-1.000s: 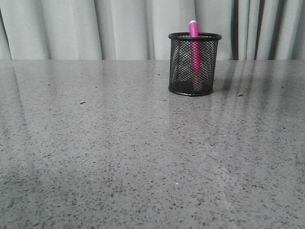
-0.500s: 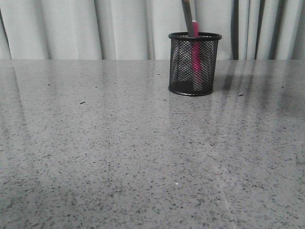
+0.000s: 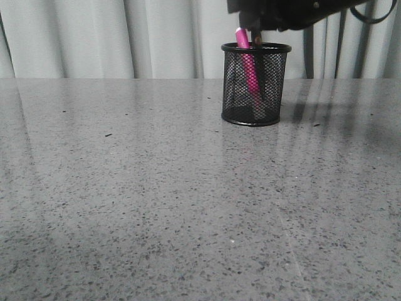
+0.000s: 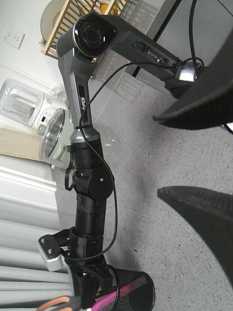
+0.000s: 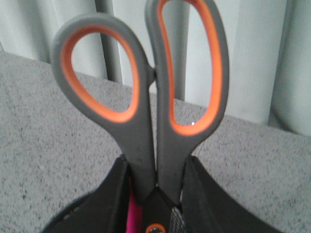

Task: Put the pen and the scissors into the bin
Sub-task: 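Lower the scissors blades-first into the cup and open the right gripper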

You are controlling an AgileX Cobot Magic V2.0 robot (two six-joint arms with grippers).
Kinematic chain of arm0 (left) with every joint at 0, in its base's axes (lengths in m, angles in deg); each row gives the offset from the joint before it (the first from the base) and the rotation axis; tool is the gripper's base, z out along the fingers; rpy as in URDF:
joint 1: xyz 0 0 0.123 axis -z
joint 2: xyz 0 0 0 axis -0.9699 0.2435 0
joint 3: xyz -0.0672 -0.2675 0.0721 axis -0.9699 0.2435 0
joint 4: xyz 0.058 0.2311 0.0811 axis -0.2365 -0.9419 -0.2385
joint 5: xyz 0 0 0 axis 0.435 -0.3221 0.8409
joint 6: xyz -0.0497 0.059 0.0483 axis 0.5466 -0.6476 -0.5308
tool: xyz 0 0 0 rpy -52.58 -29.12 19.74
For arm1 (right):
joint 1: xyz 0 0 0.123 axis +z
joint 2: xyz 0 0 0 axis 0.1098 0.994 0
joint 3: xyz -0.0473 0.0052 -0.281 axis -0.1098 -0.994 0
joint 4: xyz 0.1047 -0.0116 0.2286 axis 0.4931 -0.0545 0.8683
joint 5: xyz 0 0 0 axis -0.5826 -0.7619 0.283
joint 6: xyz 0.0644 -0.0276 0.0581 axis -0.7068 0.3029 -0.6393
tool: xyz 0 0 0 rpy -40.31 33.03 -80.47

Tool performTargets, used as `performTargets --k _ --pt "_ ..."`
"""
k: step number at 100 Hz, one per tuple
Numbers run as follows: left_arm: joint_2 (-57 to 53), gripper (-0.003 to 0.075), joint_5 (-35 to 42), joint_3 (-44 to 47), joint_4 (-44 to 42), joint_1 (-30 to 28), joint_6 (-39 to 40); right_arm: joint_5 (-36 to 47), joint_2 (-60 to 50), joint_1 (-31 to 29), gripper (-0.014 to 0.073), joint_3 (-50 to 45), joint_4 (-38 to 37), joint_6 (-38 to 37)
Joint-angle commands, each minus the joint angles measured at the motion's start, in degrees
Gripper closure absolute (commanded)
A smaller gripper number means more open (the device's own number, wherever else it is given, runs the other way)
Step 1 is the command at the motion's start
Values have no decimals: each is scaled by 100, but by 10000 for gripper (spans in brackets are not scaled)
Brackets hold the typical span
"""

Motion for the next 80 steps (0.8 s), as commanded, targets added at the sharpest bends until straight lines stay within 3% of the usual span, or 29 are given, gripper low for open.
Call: performTargets --k 1,14,23,33,45,55,80 --pt "29 475 370 -148 136 45 60 538 -218 -31 666 106 115 -29" --pt "29 475 347 -148 146 45 60 547 -218 -31 664 106 785 -42" --pt "29 475 347 -148 146 45 90 751 -218 -31 610 106 1100 -42" --pt "29 475 347 -148 146 45 103 806 -254 -21 481 106 1099 -42" --pt "29 475 347 -148 104 45 103 768 -352 -21 265 106 1099 -42" --pt "29 475 357 -148 -52 45 103 718 -553 -21 155 106 1099 -42" --pt "-4 485 567 -148 -895 45 103 258 -1574 -21 172 106 1088 -42"
